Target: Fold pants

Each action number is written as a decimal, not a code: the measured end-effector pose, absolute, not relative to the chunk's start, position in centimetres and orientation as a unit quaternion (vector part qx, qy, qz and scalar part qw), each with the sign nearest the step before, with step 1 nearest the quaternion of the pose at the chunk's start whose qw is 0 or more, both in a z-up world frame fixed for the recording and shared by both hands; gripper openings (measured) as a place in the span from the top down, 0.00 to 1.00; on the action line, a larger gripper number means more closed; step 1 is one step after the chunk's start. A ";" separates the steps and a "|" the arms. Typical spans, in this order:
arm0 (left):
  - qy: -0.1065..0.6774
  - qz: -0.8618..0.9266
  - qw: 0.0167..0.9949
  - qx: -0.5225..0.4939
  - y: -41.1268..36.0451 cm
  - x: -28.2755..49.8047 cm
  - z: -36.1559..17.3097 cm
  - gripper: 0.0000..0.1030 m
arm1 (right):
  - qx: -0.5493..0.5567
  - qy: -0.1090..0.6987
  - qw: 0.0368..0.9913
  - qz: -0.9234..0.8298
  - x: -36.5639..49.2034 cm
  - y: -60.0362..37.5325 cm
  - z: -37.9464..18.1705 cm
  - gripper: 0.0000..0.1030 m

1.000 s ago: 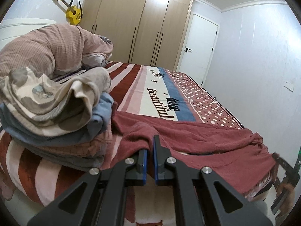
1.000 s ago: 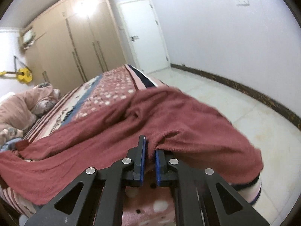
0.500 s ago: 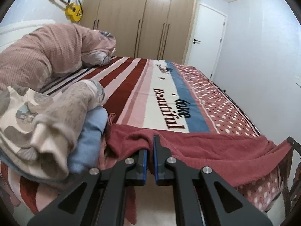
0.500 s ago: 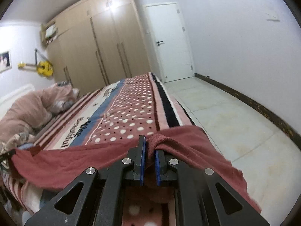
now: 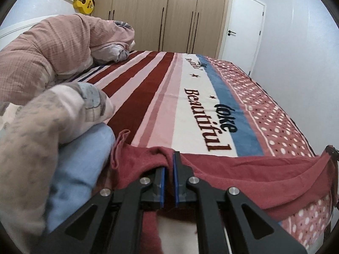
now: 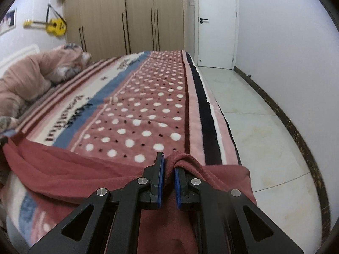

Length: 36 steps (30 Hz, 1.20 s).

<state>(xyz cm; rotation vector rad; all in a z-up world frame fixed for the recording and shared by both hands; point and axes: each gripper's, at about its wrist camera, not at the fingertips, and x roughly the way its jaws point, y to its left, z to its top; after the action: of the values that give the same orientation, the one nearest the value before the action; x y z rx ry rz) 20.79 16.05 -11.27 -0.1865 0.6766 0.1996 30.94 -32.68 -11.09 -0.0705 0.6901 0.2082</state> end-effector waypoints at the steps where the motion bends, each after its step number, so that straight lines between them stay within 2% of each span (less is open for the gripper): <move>1: 0.333 0.101 0.933 -0.090 16.1 21.2 -11.5 0.95 | -0.036 0.340 0.934 0.100 31.3 -32.6 -11.4 0.96; 3: 0.336 0.107 0.932 -0.089 16.2 21.7 -11.9 0.92 | -0.037 0.349 0.931 0.098 31.9 -32.6 -12.1 0.96; 5: 0.342 0.109 0.929 -0.090 16.2 22.1 -12.2 0.83 | -0.043 0.357 0.928 0.100 32.1 -32.4 -12.7 0.94; 7: 0.347 0.093 0.929 -0.089 15.8 22.3 -12.3 0.59 | -0.048 0.363 0.925 0.103 32.0 -32.2 -13.0 0.82; 9: 0.346 0.081 0.931 -0.086 15.2 22.1 -12.0 0.49 | -0.044 0.367 0.922 0.113 31.7 -32.0 -13.1 0.65; 10: 0.342 0.074 0.933 -0.084 14.9 21.7 -11.6 0.43 | -0.044 0.367 0.922 0.116 31.5 -31.9 -13.0 0.61; 11: 0.339 0.069 0.934 -0.084 14.8 21.4 -11.3 0.40 | -0.045 0.365 0.922 0.120 31.2 -31.8 -12.7 0.57; 15: 0.334 0.046 0.938 -0.081 14.4 19.5 -9.3 0.30 | -0.040 0.352 0.924 0.146 28.9 -31.6 -11.1 0.52; 18: 0.339 0.044 0.937 -0.075 14.4 18.2 -7.9 0.30 | -0.046 0.348 0.922 0.161 27.3 -31.4 -10.3 0.50; 24: 0.338 0.028 0.939 -0.052 12.8 14.9 -5.7 0.30 | -0.019 0.335 0.921 0.197 23.3 -31.7 -10.3 0.50; 31: 0.386 -0.011 0.921 -0.044 9.8 15.8 -8.5 0.30 | -0.004 0.324 0.909 0.262 19.8 -29.8 -11.5 0.50; 32: 0.389 -0.020 0.920 -0.044 9.3 15.9 -8.9 0.30 | -0.002 0.326 0.905 0.272 19.8 -29.4 -11.7 0.54; 34: 0.397 -0.048 0.915 -0.053 8.4 16.4 -9.9 0.31 | -0.006 0.338 0.897 0.286 20.1 -28.1 -12.4 0.74; 35: 0.401 -0.058 0.913 -0.056 7.9 16.6 -10.3 0.33 | -0.011 0.341 0.895 0.287 20.3 -27.6 -12.8 0.89; 36: 0.405 -0.067 0.910 -0.056 7.5 16.9 -10.8 0.38 | -0.025 0.346 0.893 0.288 20.8 -26.7 -13.3 0.93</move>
<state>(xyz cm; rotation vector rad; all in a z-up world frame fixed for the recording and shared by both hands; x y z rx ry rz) 16.88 7.51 -10.78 -0.1165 0.8349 -0.1384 20.80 -26.65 -13.29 -0.0508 0.7181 0.5976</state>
